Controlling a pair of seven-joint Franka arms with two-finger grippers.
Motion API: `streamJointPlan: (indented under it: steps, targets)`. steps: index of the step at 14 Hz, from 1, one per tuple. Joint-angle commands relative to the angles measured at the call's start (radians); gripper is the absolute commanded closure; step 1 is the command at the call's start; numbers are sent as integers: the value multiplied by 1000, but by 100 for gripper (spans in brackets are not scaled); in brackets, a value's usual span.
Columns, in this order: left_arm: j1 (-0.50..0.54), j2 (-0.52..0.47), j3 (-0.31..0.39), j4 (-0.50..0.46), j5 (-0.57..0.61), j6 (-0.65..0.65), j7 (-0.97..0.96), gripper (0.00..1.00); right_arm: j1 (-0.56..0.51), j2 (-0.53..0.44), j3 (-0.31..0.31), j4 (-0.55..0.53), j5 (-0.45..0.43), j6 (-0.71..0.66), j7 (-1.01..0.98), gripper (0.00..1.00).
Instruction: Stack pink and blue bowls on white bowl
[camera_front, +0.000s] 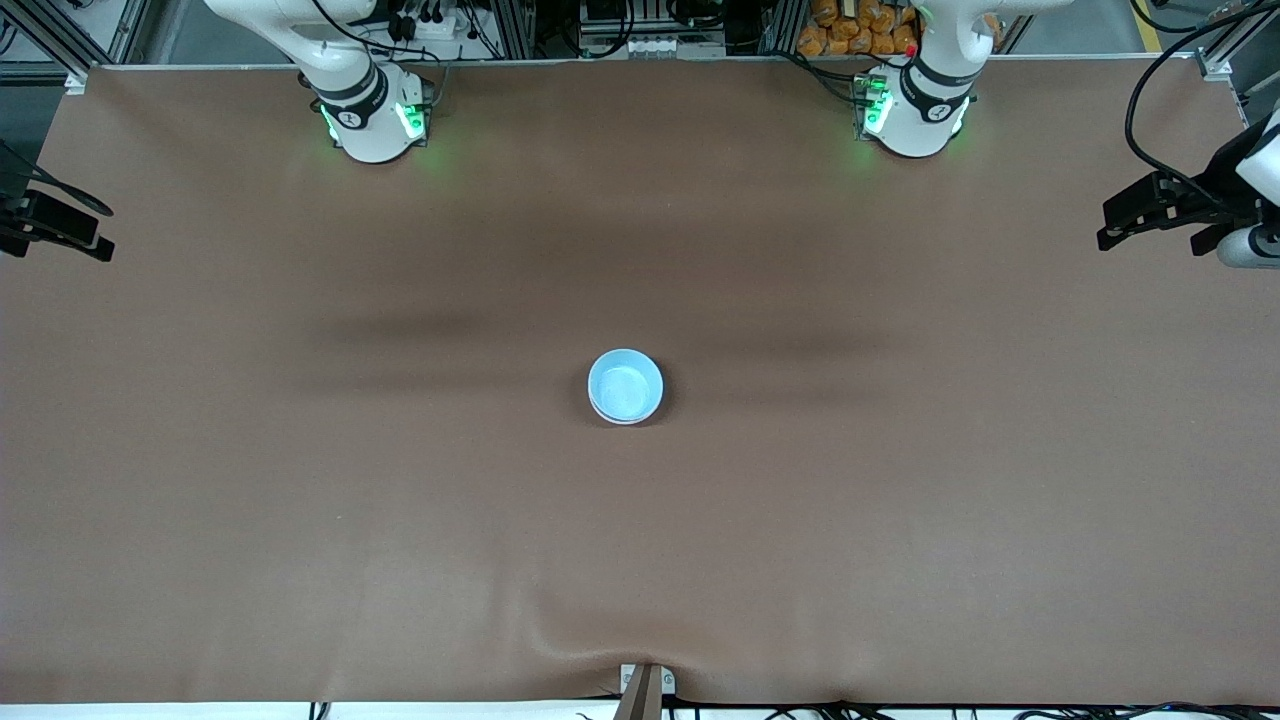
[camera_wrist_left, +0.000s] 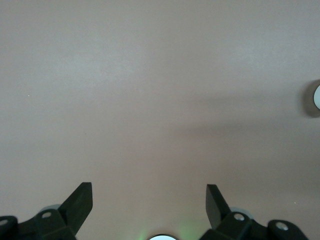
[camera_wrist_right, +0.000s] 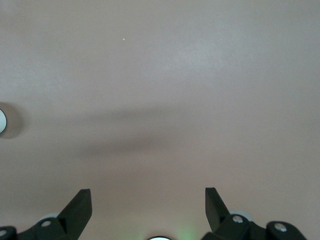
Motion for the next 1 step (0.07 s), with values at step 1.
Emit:
streamJointPlan:
  steps: [1]
  targets:
    - [2, 2, 0, -1, 0, 5, 7, 0, -5, 4, 8, 13, -16, -14, 6, 0]
